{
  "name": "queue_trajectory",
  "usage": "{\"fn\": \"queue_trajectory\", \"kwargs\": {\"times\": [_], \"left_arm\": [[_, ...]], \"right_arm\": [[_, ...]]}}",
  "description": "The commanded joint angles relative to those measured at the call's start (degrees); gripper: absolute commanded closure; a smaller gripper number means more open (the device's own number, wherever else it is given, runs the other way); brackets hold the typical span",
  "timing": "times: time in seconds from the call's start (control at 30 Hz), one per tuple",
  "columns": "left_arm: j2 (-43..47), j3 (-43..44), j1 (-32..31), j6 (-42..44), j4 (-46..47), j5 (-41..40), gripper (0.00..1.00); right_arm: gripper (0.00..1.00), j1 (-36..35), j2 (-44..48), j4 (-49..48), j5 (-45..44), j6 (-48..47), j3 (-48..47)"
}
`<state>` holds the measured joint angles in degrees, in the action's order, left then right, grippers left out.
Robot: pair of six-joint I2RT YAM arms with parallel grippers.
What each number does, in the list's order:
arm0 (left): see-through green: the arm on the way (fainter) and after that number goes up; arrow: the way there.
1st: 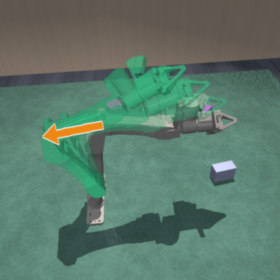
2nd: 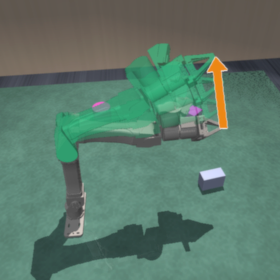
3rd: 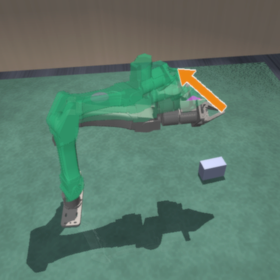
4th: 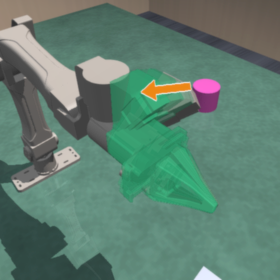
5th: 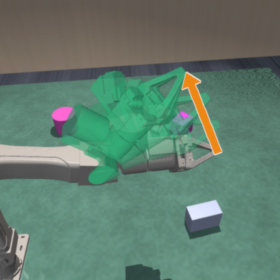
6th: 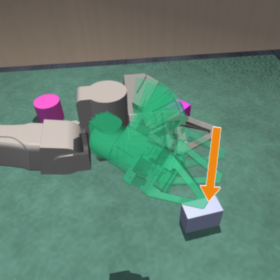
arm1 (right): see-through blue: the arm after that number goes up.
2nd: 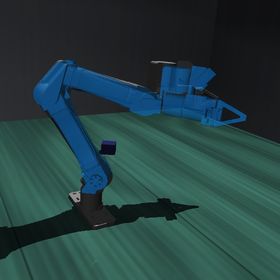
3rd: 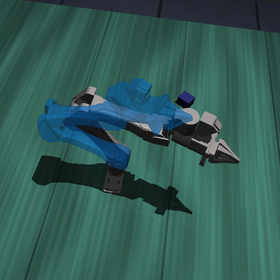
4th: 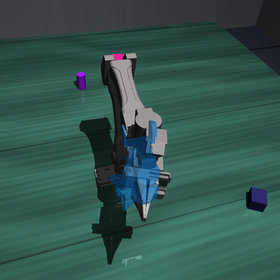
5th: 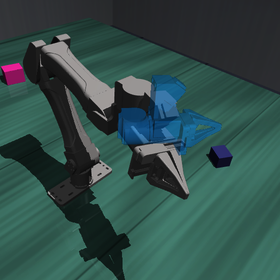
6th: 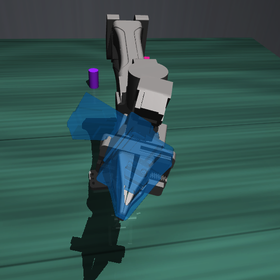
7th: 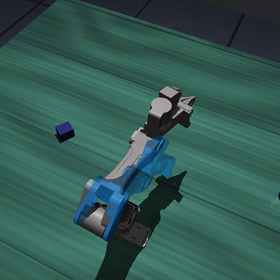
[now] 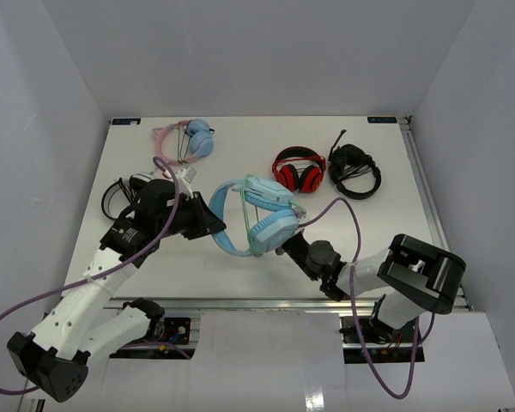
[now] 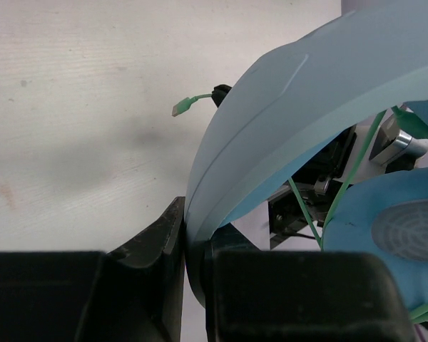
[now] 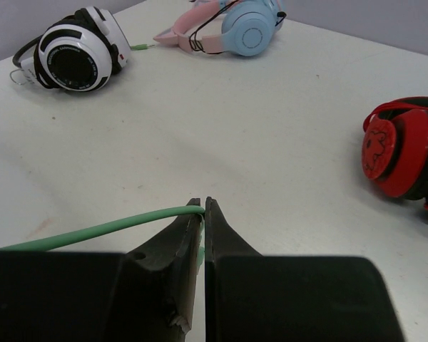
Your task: Wrap the headphones
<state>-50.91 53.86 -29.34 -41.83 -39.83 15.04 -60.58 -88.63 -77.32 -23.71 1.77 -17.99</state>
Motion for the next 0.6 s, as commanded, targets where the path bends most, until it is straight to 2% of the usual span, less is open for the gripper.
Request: {"fn": "queue_trajectory", "kwargs": {"times": [0.0,0.17,0.33,0.57], "left_arm": [[-1.30,0.08,-0.54,6.46,7.21,16.18,1.00],[-3.23,-1.76,-0.54,8.95,10.61,22.60,1.00],[-3.20,-2.41,-0.54,7.67,12.94,21.43,1.00],[-3.02,-1.55,-0.54,11.43,14.81,27.74,1.00]], "right_arm": [[0.92,1.77,3.38,-30.79,-2.22,-6.57,2.99],[0.92,1.95,6.51,-30.79,0.74,-10.26,4.74],[0.92,1.95,10.97,-30.79,3.89,-13.01,6.78],[0.92,1.95,16.61,-27.12,2.93,-17.30,7.77]]}}
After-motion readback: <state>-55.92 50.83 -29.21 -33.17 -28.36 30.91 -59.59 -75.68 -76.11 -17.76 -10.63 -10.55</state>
